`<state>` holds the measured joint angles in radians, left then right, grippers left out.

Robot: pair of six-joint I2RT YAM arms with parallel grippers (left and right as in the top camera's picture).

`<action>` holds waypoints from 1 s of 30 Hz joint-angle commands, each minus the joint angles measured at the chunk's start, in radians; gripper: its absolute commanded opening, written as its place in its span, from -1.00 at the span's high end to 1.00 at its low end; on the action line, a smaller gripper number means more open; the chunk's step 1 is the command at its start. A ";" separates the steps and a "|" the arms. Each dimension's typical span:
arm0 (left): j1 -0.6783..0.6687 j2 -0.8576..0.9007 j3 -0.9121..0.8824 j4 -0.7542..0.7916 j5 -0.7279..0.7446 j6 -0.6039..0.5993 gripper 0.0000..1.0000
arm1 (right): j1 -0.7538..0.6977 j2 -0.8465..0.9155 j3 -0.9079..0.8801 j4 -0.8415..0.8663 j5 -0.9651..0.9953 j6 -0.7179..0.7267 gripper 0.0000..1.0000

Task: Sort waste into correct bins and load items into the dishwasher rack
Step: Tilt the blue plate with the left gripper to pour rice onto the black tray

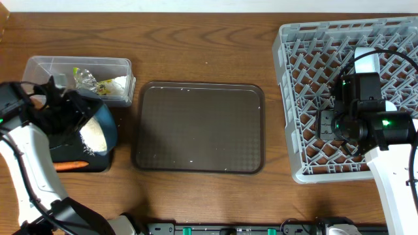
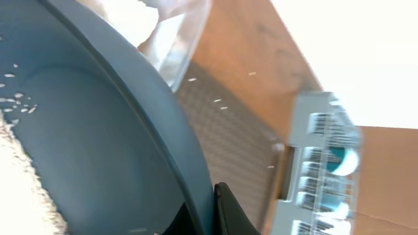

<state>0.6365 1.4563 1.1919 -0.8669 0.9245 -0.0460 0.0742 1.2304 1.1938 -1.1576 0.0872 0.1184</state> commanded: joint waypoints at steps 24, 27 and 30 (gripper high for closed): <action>0.199 0.005 -0.013 -0.085 0.274 0.122 0.88 | -0.006 0.000 -0.006 -0.006 0.014 0.000 -0.23; 0.204 0.021 -0.013 -0.072 0.286 0.105 0.88 | -0.006 0.000 -0.006 -0.006 0.014 0.001 -0.22; 0.210 0.034 -0.013 -0.103 0.413 0.175 0.88 | -0.006 0.000 -0.006 -0.010 0.014 0.001 -0.22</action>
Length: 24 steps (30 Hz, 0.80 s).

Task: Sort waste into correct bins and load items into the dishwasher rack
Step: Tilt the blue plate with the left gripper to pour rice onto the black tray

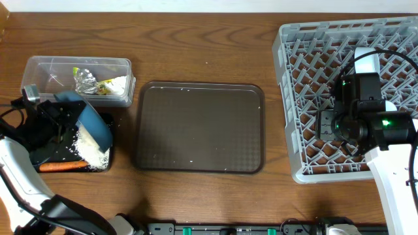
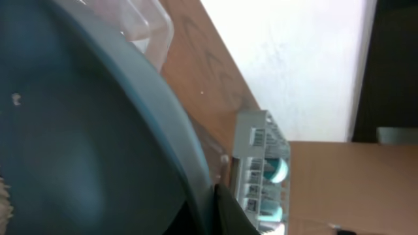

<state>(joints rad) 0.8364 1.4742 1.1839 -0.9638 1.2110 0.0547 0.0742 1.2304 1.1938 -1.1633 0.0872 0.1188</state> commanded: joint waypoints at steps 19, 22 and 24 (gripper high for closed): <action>0.069 0.021 -0.005 -0.002 0.088 -0.013 0.88 | -0.006 0.000 -0.006 -0.019 0.014 0.000 -0.23; 0.079 0.021 -0.005 -0.002 0.119 0.014 0.88 | -0.006 0.000 -0.006 -0.020 0.014 0.000 -0.23; 0.076 0.022 -0.005 -0.025 0.137 -0.028 0.88 | -0.006 0.000 -0.006 -0.021 0.014 0.000 -0.24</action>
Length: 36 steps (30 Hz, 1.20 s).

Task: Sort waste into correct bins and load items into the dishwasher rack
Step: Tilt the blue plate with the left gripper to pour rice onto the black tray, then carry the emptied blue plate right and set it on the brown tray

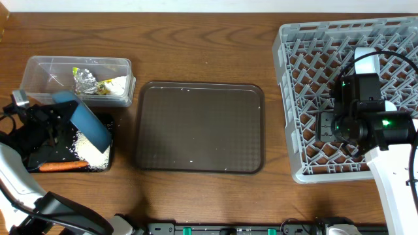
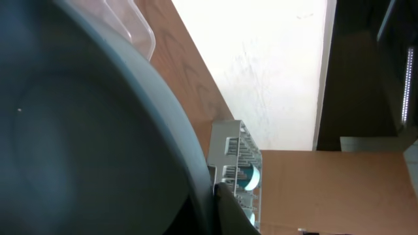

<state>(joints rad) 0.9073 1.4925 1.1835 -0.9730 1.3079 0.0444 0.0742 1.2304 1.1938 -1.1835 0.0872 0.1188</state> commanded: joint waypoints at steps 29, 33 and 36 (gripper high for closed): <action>-0.682 -0.245 -0.005 -0.013 -0.309 -0.011 0.88 | -0.006 0.000 -0.006 -0.003 0.011 0.008 -0.24; -0.906 -0.205 -0.005 0.066 -0.451 -0.103 0.88 | -0.006 0.000 -0.006 -0.007 0.010 0.008 -0.24; -1.071 -0.151 -0.005 0.154 -0.580 -0.184 0.88 | -0.006 0.000 -0.006 -0.012 0.010 0.008 -0.24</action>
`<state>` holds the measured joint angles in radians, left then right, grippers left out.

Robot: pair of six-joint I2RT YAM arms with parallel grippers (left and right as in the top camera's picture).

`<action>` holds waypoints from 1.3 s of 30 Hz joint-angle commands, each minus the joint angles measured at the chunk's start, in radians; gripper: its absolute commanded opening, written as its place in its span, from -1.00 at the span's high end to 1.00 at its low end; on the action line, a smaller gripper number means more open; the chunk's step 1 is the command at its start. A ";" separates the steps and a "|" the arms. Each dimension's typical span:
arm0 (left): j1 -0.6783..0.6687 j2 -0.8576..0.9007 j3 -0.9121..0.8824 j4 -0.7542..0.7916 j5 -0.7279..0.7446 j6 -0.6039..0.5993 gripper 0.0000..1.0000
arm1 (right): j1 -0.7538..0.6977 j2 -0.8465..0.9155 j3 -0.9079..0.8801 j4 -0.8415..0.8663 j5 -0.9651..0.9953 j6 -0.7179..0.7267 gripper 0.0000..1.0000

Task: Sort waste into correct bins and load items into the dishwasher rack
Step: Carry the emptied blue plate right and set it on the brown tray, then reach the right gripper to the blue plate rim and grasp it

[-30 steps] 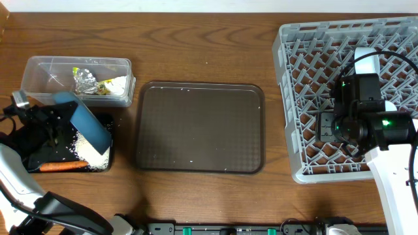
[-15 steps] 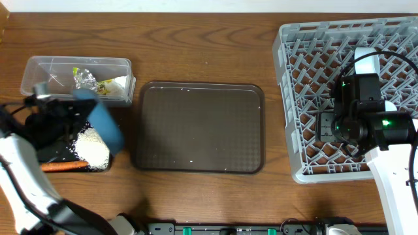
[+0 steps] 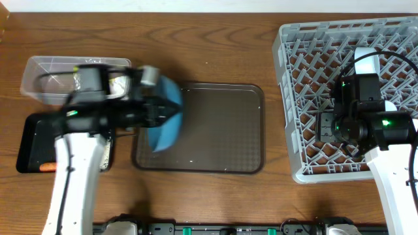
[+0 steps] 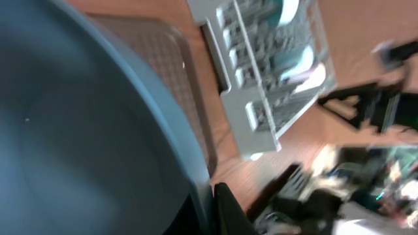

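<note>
In the overhead view my left gripper (image 3: 155,111) is shut on the rim of a blue bowl (image 3: 166,123), held on edge above the left end of the brown tray (image 3: 215,130). In the left wrist view the bowl's inside (image 4: 78,130) fills the left and looks empty apart from a grain or two, with my left gripper (image 4: 210,203) clamped on its rim. The grey dishwasher rack (image 3: 326,59) stands at the right, and my right gripper (image 3: 325,124) hangs over it; whether its jaws are open or shut does not show.
A black bin (image 3: 29,140) at the left holds an orange carrot (image 3: 47,168) and some rice (image 3: 106,153), partly under my left arm. A clear container (image 3: 39,68) with wrappers sits behind it. The rack (image 4: 261,85) holds teal items.
My left gripper has moved right with the blue bowl, from over the black bin to above the brown tray's left end. The right arm has not moved.
The bowl was held over the black bin with rice in it. Then it was tilted steeper with rice lying in the bin. Then it was on edge and empty. Now it hangs over the brown tray.
</note>
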<state>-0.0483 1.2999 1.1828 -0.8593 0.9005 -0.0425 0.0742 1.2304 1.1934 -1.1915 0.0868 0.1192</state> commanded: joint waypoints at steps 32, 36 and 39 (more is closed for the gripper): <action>-0.384 0.063 0.026 0.008 -0.636 -0.240 -0.03 | 0.005 0.000 -0.005 0.113 -0.207 -0.039 -0.43; -0.220 -0.047 0.026 -0.175 -0.733 -0.240 -0.21 | 0.056 0.006 -0.005 0.259 -0.373 -0.038 -0.42; -0.109 -0.086 0.026 -0.249 -0.764 -0.240 -0.35 | 0.126 0.033 -0.005 0.357 -0.388 -0.030 -0.43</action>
<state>-0.2302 1.2373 1.1938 -1.0771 0.2214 -0.2848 0.1429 1.2385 1.1889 -0.8684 -0.1963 0.0967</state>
